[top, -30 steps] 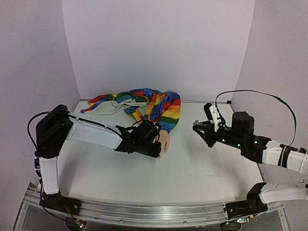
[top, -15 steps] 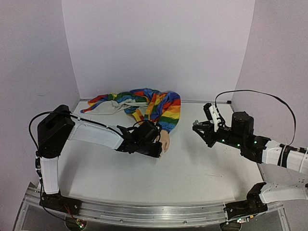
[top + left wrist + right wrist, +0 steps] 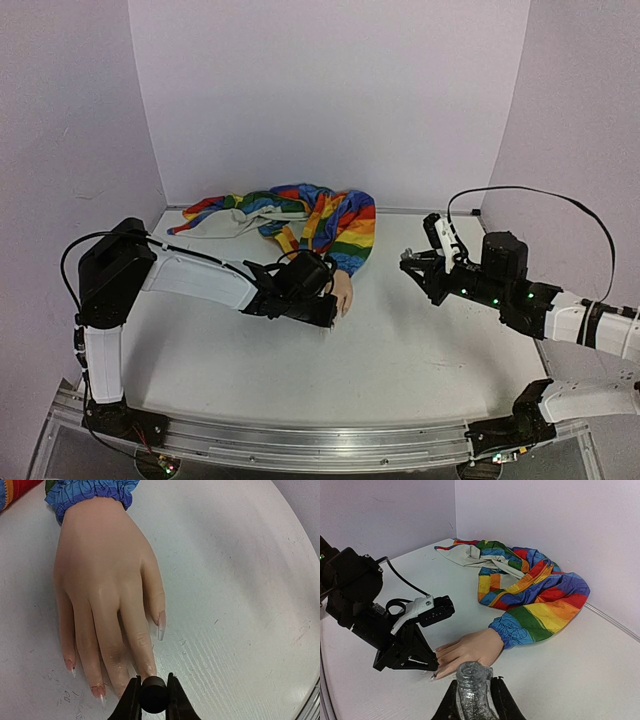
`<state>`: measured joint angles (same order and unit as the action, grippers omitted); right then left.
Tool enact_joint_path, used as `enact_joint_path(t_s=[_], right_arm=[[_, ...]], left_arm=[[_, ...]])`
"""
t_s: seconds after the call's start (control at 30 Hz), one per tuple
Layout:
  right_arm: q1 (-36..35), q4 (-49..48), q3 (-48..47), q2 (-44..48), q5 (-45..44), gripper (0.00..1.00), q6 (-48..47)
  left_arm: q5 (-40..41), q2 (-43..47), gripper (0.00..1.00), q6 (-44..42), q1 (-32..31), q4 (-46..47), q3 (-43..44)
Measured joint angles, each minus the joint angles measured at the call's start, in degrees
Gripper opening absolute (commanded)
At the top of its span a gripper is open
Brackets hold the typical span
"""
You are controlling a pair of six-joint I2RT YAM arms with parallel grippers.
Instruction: Paint the nails
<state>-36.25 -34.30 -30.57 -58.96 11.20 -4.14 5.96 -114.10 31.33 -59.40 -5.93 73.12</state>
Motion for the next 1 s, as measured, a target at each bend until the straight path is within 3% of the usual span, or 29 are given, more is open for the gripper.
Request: enact_joint_path(t_s=[1.0], right_arm=[[0.0,0.0,0.0,-0.4,0.2,0.00,0.0]], left_arm=[[-0.6,0.0,0.00,0.2,0.0,0.0,-1.1]])
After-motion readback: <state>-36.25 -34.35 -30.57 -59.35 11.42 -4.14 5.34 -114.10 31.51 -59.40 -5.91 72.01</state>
